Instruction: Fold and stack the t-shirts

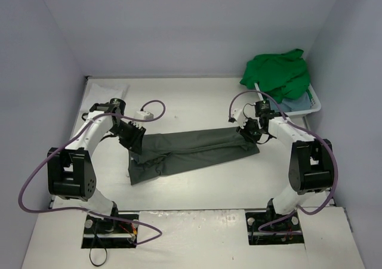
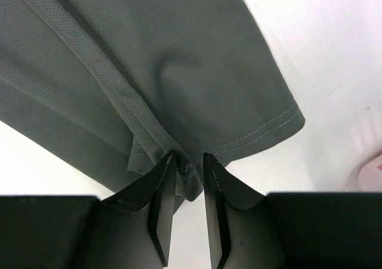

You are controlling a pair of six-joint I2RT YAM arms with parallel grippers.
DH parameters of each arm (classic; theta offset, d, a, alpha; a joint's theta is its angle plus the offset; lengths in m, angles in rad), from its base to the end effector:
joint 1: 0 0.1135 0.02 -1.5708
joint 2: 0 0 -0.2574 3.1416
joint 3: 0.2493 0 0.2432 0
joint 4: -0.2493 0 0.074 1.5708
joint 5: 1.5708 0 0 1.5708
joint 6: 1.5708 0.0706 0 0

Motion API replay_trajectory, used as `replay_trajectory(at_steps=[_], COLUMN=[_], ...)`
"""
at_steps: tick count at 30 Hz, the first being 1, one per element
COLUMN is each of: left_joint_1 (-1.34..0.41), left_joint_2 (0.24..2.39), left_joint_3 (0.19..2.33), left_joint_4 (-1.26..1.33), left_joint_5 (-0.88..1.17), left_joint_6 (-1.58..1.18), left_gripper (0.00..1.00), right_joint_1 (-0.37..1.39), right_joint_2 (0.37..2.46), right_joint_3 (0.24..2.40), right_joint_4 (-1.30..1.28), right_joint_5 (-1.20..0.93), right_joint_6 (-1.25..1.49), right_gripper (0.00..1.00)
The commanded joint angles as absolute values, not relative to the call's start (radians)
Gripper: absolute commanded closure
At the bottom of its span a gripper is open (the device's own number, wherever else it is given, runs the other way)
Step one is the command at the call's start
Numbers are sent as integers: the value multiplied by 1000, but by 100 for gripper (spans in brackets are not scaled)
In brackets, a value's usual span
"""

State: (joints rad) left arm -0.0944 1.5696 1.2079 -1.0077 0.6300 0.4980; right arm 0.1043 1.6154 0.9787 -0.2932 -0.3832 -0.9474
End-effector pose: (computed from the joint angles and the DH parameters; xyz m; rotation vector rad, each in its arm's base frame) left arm 0.2824 -0.0685 0.2152 0.8762 2.5655 -0.8101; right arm 0.3355 0.0617 0.1670 -1.3418 2.0035 0.0991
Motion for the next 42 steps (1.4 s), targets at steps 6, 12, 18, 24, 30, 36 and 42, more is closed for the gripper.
replay_trajectory(at_steps=[6, 12, 18, 24, 30, 36, 42], left_joint_1=[-95, -97, -126, -187, -238, -285, -313], left_joint_2=[1586, 1624, 1646, 1681, 1719, 1766, 1805], left_joint_3=[1327, 1348, 1358, 1333, 1283, 1256, 1233], left_joint_4=[-989, -965, -928, -908, -896, -896, -908], left_joint_5=[661, 693, 693, 652, 611, 580, 555], left_joint_6=[448, 404, 364, 359, 373, 390, 407], left_gripper=[95, 99, 100, 100, 100, 100, 100], right_joint_1=[101, 110, 126, 135, 147, 152, 153], right_joint_2=[1592, 1551, 1563, 1646, 1680, 1677, 1684], right_joint_3=[1123, 1131, 1143, 1158, 1131, 1083, 1039], right_joint_4=[-377, -411, -408, -393, -382, -382, -382], right_joint_5=[-411, -430, -469, -521, -509, -476, -469], right_joint_6=[-922, -894, -842, -812, -822, -848, -870], right_gripper=[75, 67, 84, 98, 99, 99, 99])
